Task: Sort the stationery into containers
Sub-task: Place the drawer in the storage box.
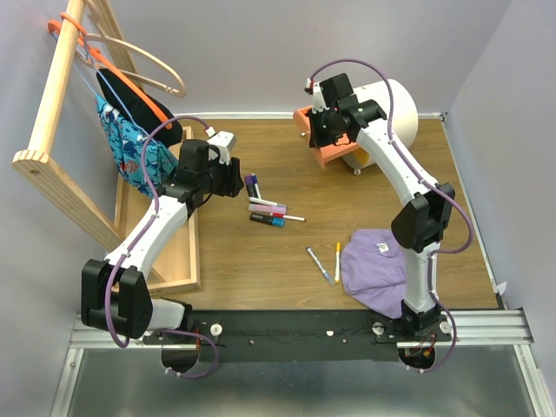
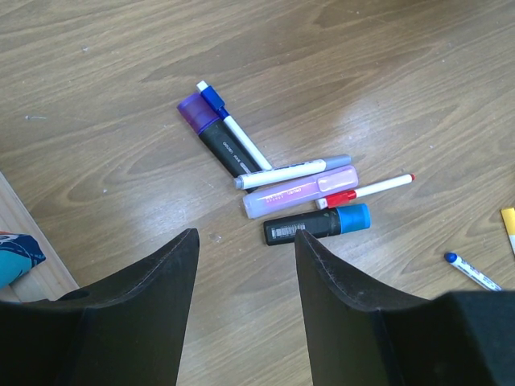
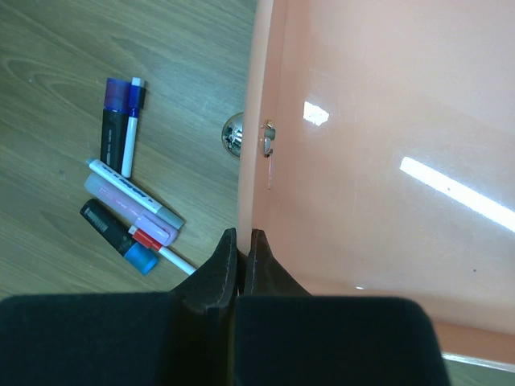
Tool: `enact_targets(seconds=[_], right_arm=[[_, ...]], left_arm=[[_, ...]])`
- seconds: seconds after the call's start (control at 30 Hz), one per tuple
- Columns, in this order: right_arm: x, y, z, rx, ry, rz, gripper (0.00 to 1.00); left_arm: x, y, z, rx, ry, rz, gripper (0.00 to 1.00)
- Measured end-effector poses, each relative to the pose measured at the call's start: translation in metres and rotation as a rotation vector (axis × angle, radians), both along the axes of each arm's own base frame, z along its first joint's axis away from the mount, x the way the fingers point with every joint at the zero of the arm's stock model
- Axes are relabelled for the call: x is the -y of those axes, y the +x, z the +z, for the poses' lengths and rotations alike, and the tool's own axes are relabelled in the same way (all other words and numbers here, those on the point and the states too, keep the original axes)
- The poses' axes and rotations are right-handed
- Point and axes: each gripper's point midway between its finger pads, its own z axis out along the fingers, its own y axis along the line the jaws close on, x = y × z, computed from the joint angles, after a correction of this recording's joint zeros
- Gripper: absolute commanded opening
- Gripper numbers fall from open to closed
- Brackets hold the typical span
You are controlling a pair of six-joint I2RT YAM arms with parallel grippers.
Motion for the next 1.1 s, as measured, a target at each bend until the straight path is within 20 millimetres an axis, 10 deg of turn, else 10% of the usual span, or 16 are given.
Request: enact_targets(seconds=[1.1], right_arm=[[0.034, 0.018, 0.005, 0.037, -0.043, -0.051, 0.00]], left_arm=[[0.004, 0.000, -0.006, -0.027, -0.019, -0.004, 0.65]])
